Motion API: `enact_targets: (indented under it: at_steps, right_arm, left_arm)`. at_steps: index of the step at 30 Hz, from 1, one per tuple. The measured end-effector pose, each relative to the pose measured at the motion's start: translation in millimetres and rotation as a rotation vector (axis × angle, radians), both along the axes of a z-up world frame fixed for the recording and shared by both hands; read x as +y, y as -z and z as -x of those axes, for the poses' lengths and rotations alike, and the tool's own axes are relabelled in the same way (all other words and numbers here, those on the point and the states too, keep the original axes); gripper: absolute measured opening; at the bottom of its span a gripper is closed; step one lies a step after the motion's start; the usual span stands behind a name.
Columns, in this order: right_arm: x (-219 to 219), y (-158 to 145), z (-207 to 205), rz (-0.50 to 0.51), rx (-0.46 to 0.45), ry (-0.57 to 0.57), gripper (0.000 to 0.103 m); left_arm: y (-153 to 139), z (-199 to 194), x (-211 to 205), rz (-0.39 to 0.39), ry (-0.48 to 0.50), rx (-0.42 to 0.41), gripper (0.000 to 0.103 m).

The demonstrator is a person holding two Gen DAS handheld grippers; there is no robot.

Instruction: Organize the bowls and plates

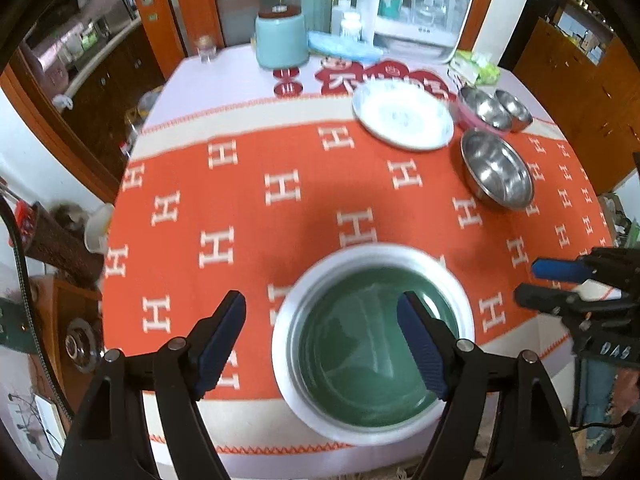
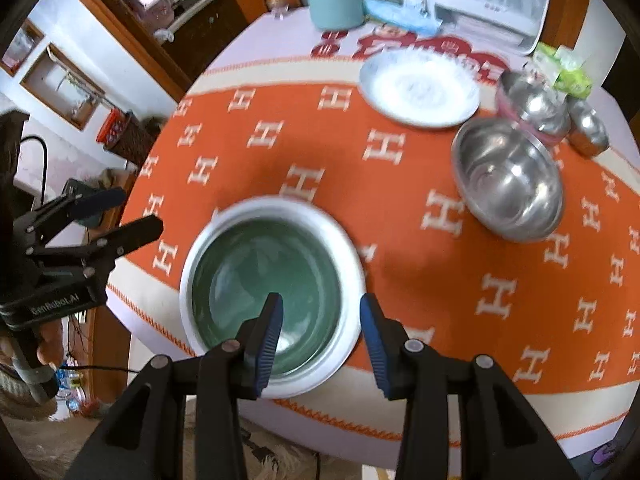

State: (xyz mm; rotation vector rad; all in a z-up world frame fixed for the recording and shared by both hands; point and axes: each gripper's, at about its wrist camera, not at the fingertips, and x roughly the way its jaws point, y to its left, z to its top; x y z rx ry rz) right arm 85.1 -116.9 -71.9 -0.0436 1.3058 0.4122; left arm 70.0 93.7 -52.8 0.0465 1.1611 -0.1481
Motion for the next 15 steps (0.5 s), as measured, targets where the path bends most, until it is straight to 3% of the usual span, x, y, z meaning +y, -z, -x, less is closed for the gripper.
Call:
enact_targets:
  at_steps: [7,10,12,15]
  right_arm:
    - [-27,-37,-44,0.023,-0.102,0.016,0.040]
    - [-41,-50,-70,0.004,-0.127,0.051,0.040]
    - [-51,-57,-90,-0.019,-0.138,0.079,0.040]
    - [-64,-62,-119,-0.050,-0.141,0.123,0.040]
  left_arm:
    - [-35,-38,-19,-0.031,0.001,-0.089,0.081]
    - [-54,-62,-26,-0.028,-0.006,-0.129,0.084]
    - [-64,-80,-28,-0.026,-0.017,-0.159,0.091]
    - [-75,-111,-33,-0.023,-0.037,-0.201,0.091]
